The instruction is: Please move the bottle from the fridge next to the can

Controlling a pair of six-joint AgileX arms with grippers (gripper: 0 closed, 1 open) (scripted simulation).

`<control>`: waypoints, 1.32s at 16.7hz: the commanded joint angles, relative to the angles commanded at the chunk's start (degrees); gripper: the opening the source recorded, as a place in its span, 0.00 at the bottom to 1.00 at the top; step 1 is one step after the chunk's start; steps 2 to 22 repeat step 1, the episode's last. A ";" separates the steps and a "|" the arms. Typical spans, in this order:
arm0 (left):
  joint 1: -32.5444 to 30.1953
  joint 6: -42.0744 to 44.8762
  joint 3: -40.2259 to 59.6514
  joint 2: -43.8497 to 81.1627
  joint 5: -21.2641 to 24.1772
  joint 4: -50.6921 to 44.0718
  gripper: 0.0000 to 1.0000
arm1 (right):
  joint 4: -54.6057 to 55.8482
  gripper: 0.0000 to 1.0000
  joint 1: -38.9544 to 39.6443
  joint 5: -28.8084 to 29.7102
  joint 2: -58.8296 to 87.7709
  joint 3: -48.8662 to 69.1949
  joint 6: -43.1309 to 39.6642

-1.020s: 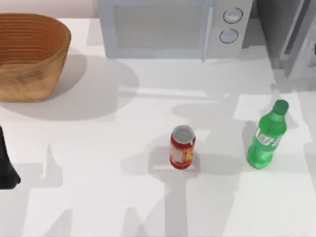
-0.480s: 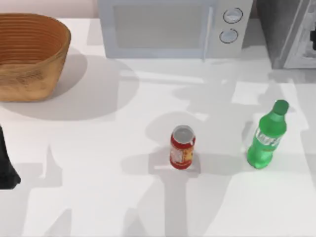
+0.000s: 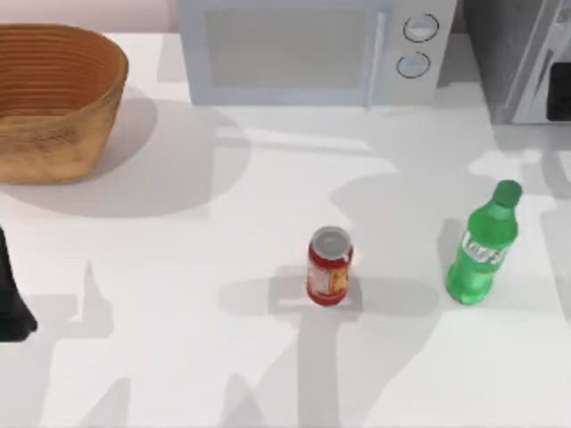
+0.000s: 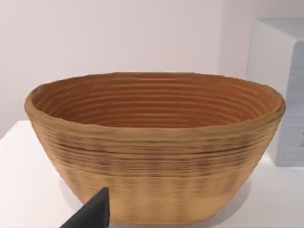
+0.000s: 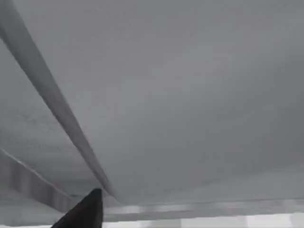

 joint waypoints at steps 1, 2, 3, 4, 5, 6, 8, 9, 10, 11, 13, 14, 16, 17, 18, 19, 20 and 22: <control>0.00 0.00 0.00 0.00 0.00 0.00 1.00 | -0.02 1.00 0.00 0.00 0.08 0.12 0.00; 0.00 0.00 0.00 0.00 0.00 0.00 1.00 | -0.02 1.00 0.00 0.00 0.08 0.12 0.00; 0.00 0.00 0.00 0.00 0.00 0.00 1.00 | -0.02 1.00 0.00 0.00 0.08 0.12 0.00; 0.00 0.00 0.00 0.00 0.00 0.00 1.00 | -0.02 1.00 0.00 0.00 0.08 0.12 0.00; 0.00 0.00 0.00 0.00 0.00 0.00 1.00 | -0.02 1.00 0.00 0.00 0.08 0.12 0.00; 0.00 0.00 0.00 0.00 0.00 0.00 1.00 | -0.02 1.00 0.00 0.00 0.08 0.12 0.00; 0.00 0.00 0.00 0.00 0.00 0.00 1.00 | -0.02 1.00 0.00 0.00 0.08 0.12 0.00; 0.00 0.00 0.00 0.00 0.00 0.00 1.00 | -0.02 1.00 0.00 0.00 0.08 0.12 0.00; 0.00 0.00 0.00 0.00 0.00 0.00 1.00 | -0.02 1.00 0.00 0.00 0.08 0.12 0.00; 0.00 0.00 0.00 0.00 0.00 0.00 1.00 | -0.02 1.00 0.00 0.00 0.08 0.12 0.00; 0.00 0.00 0.00 0.00 0.00 0.00 1.00 | -0.02 1.00 0.00 0.00 0.08 0.12 0.00; 0.00 0.00 0.00 0.00 0.00 0.00 1.00 | -0.02 1.00 0.00 0.00 0.08 0.12 0.00; 0.00 0.00 0.00 0.00 0.00 0.00 1.00 | -0.02 1.00 0.00 0.00 0.08 0.12 0.00; 0.00 0.00 0.00 0.00 0.00 0.00 1.00 | -0.02 1.00 0.00 0.00 0.08 0.12 0.00; 0.00 0.00 0.00 0.00 0.00 0.00 1.00 | -0.02 1.00 0.00 0.00 0.08 0.12 0.00; 0.00 0.00 0.00 0.00 0.00 0.00 1.00 | -0.02 1.00 0.00 0.00 0.08 0.12 0.00; 0.00 0.00 0.00 0.00 0.00 0.00 1.00 | -0.02 1.00 0.00 0.00 0.08 0.12 0.00; 0.00 0.00 0.00 0.00 0.00 0.00 1.00 | -0.02 1.00 0.00 0.00 0.08 0.12 0.00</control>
